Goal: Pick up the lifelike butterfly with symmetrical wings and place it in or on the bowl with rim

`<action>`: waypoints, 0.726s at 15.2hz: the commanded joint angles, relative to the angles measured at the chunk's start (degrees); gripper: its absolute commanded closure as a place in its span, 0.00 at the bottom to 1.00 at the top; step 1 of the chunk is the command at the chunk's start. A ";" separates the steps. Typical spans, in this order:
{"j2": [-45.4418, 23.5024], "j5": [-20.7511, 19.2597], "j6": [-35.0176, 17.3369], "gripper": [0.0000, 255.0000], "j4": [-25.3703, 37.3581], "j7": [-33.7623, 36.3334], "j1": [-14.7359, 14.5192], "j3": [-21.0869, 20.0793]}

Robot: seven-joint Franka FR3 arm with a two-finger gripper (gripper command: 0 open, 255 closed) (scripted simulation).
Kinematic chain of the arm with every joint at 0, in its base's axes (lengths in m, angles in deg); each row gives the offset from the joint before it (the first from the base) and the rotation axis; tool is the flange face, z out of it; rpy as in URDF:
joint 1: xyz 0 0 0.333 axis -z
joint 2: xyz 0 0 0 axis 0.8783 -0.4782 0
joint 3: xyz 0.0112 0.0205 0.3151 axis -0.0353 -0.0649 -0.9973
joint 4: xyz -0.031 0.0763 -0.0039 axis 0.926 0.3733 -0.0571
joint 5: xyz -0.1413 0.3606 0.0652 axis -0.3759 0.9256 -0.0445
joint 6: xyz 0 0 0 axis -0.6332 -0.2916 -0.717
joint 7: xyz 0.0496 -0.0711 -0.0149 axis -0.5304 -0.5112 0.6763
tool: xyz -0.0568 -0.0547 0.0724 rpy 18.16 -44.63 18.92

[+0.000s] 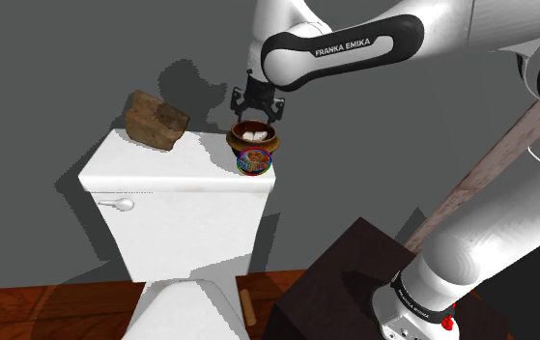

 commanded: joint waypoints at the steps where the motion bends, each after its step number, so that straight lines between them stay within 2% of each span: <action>1: 0.00 0.00 0.00 0.00 0.00 0.00 0.00 0.00; 4: 0.00 0.00 0.00 0.00 0.00 0.00 0.00 0.00; 8: 3.13 2.21 6.55 0.00 3.89 -1.48 -0.37 -0.02; 11: 3.13 2.21 6.55 0.00 3.89 -1.48 -0.38 -0.02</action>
